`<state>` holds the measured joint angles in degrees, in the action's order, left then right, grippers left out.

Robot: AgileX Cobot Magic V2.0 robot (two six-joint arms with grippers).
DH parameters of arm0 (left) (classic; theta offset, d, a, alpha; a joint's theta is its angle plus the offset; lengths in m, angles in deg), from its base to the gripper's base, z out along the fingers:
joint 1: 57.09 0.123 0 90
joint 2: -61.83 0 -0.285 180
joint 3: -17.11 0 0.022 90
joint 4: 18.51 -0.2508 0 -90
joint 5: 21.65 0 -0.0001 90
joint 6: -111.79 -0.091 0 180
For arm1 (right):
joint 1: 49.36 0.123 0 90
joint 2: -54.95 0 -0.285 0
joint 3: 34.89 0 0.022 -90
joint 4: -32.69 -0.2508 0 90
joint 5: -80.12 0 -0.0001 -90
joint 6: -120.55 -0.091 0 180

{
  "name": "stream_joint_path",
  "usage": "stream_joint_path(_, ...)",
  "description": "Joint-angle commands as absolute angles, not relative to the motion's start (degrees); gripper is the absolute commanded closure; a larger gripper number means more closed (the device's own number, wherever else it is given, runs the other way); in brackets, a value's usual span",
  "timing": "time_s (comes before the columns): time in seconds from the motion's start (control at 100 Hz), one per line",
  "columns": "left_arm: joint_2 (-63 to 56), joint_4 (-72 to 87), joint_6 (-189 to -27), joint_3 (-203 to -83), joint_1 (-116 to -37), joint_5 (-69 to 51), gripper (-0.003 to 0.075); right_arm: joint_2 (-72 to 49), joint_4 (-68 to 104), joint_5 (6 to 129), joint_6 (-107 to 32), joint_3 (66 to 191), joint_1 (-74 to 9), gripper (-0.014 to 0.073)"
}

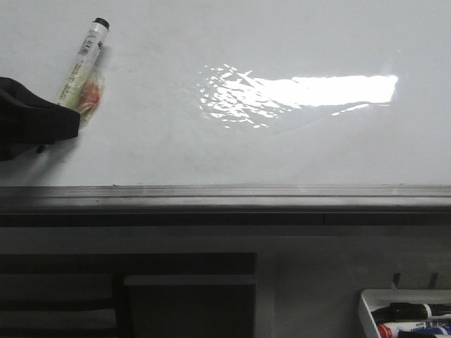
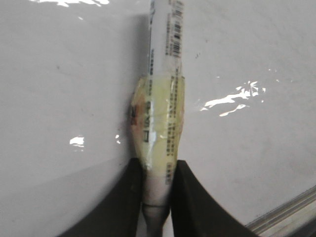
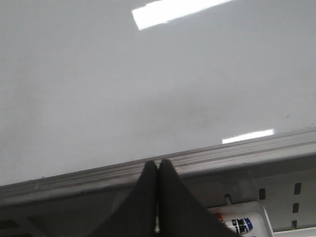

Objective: Write number 5 on whiteboard

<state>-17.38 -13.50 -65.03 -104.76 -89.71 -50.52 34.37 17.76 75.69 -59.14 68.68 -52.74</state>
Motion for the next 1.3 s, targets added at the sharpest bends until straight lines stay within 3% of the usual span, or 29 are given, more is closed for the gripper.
stream_joint_path(0.0, -17.34, -12.95, -64.64, -106.38, -89.83, -52.85, 0.0741, 33.33, 18.46, 76.14, -56.82, 72.72, -53.19, 0.0655)
stream_joint_path(0.15, -16.7, -18.89, -64.64, -106.38, -89.83, -52.85, 0.0741, 33.33, 19.06, 72.4, -48.4, 77.1, -50.65, 0.0655)
stream_joint_path(0.4, -12.66, -35.75, -64.64, -106.41, -89.93, -53.31, 0.0741, 30.36, 22.5, 71.71, -42.44, 78.01, -29.64, 0.0655)
stream_joint_path(0.71, -9.41, -63.19, -64.64, -106.41, -89.93, -55.78, 0.0741, 16.64, 21.13, 72.09, -42.44, 88.13, -10.59, 0.065)
stream_joint_path(0.77, -9.41, -66.4, -64.64, -106.41, -89.93, -58.2, 0.0741, 13.23, 21.13, 71.92, -42.44, 90.88, -7.83, 0.0609)
stream_joint_path(0.91, -9.41, -70.13, -64.64, -106.41, -89.93, -64.46, 0.0741, 4.72, 20.9, 71.15, -42.55, 97.86, -3.0, 0.0291)
stream_joint_path(0.98, -9.41, -70.63, -64.64, -106.41, -89.93, -65.37, 0.0741, 1.31, 20.9, 72.04, -42.55, 100.68, -1.38, 0.0185)
stream_joint_path(1.29, -9.41, -72.74, -64.64, -106.41, -89.93, -65.85, 0.0741, -8.82, 19.99, 74.61, -42.55, 108.03, 1.42, 0.0236)
